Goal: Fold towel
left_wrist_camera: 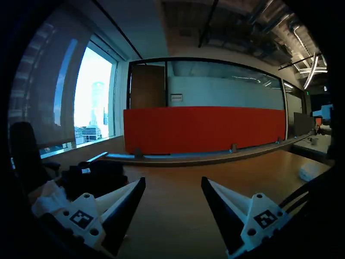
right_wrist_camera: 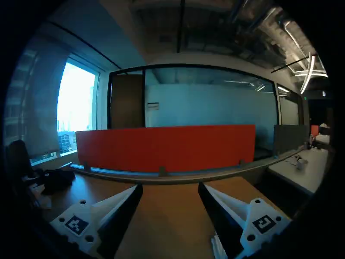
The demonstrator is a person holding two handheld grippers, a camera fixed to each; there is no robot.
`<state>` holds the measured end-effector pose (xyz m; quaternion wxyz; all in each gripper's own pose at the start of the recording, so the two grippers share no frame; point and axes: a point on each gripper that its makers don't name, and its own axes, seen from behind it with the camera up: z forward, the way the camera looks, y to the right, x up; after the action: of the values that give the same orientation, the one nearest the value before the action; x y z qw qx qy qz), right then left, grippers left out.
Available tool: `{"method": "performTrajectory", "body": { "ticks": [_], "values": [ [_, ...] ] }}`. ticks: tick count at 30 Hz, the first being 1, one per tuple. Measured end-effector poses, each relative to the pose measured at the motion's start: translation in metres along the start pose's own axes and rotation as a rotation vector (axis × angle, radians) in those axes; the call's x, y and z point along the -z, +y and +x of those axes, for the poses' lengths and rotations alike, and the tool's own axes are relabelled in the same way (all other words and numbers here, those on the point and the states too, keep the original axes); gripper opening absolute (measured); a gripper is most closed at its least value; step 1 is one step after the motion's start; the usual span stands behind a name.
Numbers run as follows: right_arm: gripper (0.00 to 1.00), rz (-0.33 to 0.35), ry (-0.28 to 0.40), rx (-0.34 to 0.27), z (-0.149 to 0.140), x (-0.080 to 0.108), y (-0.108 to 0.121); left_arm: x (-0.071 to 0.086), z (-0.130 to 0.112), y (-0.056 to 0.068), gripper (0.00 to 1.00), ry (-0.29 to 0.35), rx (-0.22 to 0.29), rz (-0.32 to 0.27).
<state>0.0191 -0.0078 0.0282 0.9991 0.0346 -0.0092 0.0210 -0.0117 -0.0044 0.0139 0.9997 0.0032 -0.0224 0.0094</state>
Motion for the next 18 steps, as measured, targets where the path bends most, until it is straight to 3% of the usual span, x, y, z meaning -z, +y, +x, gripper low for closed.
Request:
{"method": "performTrajectory", "body": {
  "ticks": [6, 18],
  "values": [
    [0.99, -0.002, 0.0, -0.007, -0.013, 0.0, -0.005, 0.003, -0.024, -0.008, 0.96, 0.013, 0.025, 0.009],
    [0.99, 0.018, -0.016, 0.015, -0.04, -0.001, -0.017, 0.008, -0.051, -0.008, 0.96, 0.031, 0.024, 0.007]
  ]
}}
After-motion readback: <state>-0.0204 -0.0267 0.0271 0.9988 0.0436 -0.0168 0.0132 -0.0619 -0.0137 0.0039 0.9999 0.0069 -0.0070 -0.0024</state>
